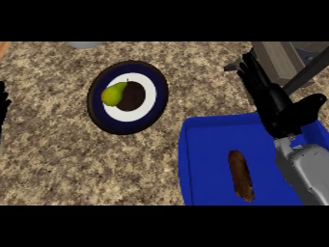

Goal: Pick the sweet potato from the tray and place it in the tiered basket

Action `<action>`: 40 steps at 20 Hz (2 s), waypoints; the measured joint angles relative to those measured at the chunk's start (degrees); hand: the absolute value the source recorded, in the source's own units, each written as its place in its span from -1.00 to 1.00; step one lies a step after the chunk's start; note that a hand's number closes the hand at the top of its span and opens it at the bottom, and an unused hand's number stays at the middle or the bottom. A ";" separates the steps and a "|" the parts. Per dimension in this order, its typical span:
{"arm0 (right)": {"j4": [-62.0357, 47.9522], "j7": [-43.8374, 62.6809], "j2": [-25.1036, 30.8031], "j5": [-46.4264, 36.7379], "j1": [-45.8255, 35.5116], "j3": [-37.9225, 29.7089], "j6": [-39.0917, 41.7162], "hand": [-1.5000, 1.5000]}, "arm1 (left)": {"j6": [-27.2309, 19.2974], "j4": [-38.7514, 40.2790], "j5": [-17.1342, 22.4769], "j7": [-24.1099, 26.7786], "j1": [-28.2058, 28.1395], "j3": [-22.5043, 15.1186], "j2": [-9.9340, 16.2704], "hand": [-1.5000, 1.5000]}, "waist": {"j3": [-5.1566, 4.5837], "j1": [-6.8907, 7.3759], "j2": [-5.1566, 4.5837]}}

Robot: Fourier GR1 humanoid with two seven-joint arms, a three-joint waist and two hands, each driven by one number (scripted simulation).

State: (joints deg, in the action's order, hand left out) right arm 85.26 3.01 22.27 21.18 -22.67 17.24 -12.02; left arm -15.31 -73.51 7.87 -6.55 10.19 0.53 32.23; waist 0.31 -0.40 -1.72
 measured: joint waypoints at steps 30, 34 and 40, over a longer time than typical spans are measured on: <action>15.78 35.15 15.29 -60.32 40.75 8.25 -27.29 -1.00 | 0.51 -8.91 -4.29 4.20 -3.13 -6.63 -4.19 0.00 | -1.48 -1.69 1.79; 20.83 47.72 14.61 -66.80 38.38 8.72 -18.83 -1.00 | 0.62 -9.23 -4.72 3.92 -2.30 -7.44 -4.76 0.00 | -1.32 -0.39 1.67; 24.86 61.98 7.67 -74.97 32.52 11.41 -5.54 -1.00 | 1.00 -9.87 -5.28 3.22 -1.67 -8.84 -5.72 0.00 | -0.97 1.28 1.58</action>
State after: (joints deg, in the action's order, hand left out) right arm 110.12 65.00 29.94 -53.79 9.85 28.65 -17.56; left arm -14.31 -83.37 2.59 -3.33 8.52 -8.31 26.51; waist -0.66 0.88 -0.14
